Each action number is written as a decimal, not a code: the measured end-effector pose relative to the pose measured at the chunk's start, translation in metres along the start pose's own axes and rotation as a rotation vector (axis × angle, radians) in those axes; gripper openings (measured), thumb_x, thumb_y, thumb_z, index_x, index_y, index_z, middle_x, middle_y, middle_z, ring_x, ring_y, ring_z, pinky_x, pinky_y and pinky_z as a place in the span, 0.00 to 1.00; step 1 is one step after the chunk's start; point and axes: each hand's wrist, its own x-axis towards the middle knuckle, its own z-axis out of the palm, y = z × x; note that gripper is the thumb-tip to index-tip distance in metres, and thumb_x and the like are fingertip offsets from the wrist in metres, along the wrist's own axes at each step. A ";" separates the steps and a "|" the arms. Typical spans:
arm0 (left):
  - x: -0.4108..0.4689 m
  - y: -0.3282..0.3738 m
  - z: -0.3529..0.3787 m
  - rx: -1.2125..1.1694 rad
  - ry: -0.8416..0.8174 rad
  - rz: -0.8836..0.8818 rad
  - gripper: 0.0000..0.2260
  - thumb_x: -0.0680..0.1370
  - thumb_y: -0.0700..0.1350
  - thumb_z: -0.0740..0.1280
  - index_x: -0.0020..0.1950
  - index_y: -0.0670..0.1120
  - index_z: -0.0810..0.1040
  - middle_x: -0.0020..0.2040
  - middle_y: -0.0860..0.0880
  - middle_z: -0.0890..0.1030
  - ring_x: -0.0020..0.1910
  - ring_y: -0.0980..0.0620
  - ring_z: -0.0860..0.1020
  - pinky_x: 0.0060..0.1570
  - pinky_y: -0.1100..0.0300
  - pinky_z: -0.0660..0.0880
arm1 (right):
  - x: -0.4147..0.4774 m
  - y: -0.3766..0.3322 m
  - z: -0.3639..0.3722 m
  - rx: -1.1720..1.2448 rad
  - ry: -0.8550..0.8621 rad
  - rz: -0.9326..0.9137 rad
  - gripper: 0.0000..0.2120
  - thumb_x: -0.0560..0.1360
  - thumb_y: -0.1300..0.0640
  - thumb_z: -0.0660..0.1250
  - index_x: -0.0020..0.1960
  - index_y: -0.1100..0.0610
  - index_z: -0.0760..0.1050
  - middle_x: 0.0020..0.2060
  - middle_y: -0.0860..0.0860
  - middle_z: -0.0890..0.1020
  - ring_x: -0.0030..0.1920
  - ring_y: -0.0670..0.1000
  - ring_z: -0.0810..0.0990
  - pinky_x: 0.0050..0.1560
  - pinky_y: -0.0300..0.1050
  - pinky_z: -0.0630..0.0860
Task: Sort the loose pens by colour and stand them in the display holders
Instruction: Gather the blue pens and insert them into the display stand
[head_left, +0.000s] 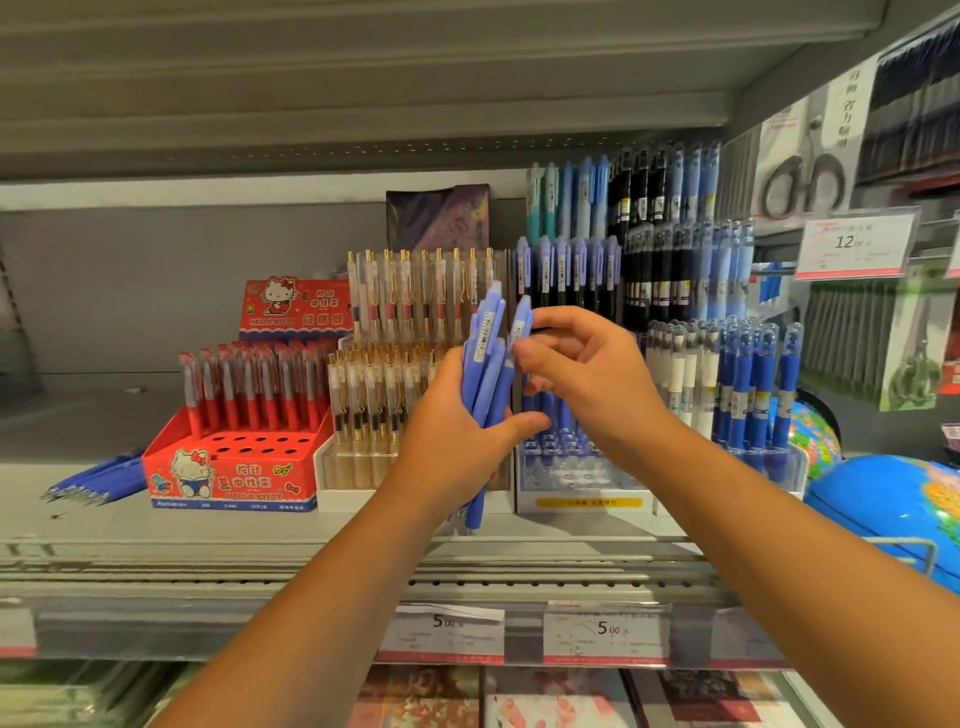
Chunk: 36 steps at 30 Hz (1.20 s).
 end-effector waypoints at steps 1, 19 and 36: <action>0.000 0.000 0.000 -0.007 -0.006 -0.002 0.28 0.66 0.55 0.77 0.59 0.69 0.66 0.46 0.58 0.78 0.34 0.59 0.78 0.39 0.61 0.78 | 0.000 0.000 0.000 0.036 0.009 0.010 0.08 0.76 0.64 0.69 0.55 0.58 0.78 0.43 0.55 0.86 0.42 0.53 0.85 0.41 0.46 0.82; -0.001 0.001 0.000 -0.083 0.070 -0.055 0.21 0.81 0.41 0.63 0.54 0.71 0.69 0.47 0.34 0.76 0.33 0.44 0.72 0.32 0.49 0.78 | 0.004 0.010 -0.034 -0.476 0.274 -0.119 0.16 0.80 0.61 0.65 0.61 0.42 0.72 0.45 0.45 0.80 0.47 0.47 0.81 0.48 0.54 0.82; -0.002 -0.002 0.002 -0.064 0.055 -0.061 0.12 0.81 0.45 0.65 0.64 0.52 0.71 0.39 0.49 0.81 0.30 0.57 0.79 0.32 0.63 0.77 | 0.007 0.026 -0.039 -0.581 0.226 0.152 0.12 0.80 0.68 0.60 0.55 0.51 0.70 0.47 0.56 0.76 0.45 0.55 0.80 0.28 0.35 0.79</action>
